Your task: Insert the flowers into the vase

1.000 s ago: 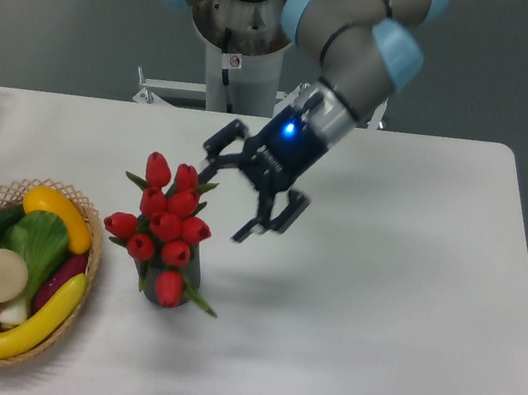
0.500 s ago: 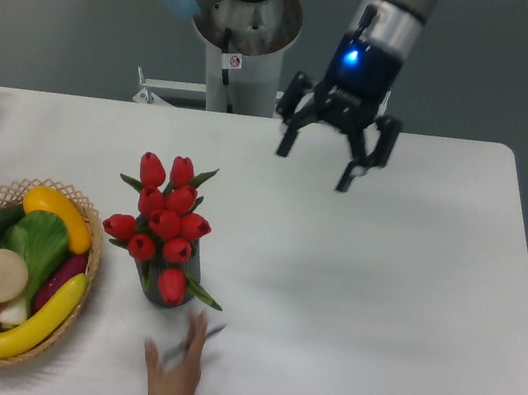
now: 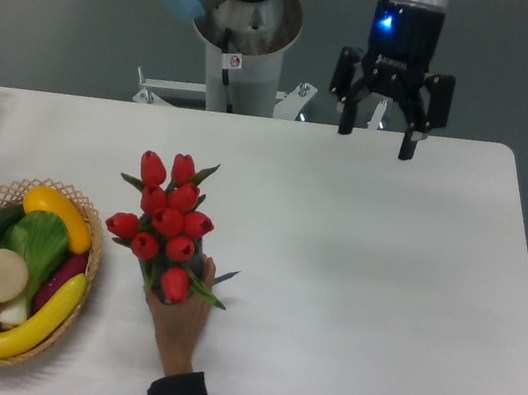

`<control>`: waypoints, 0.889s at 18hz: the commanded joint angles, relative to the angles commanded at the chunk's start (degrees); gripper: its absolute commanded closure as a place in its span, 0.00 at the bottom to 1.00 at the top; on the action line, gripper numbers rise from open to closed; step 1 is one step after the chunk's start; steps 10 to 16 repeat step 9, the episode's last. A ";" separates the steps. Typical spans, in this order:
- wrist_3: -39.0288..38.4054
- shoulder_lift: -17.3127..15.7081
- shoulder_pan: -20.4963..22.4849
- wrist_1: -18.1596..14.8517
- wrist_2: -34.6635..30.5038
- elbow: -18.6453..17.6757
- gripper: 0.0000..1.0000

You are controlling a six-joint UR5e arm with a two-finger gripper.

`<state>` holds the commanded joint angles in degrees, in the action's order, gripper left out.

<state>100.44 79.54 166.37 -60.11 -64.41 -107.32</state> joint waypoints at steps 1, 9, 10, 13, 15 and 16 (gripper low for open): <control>2.46 -0.35 0.53 -1.23 -1.40 0.09 0.00; 15.40 -1.06 1.68 -8.36 -8.27 1.23 0.00; 15.40 -1.06 1.68 -8.36 -8.27 1.23 0.00; 15.40 -1.06 1.68 -8.36 -8.27 1.23 0.00; 15.40 -1.06 1.68 -8.36 -8.27 1.23 0.00; 15.40 -1.06 1.68 -8.36 -8.27 1.23 0.00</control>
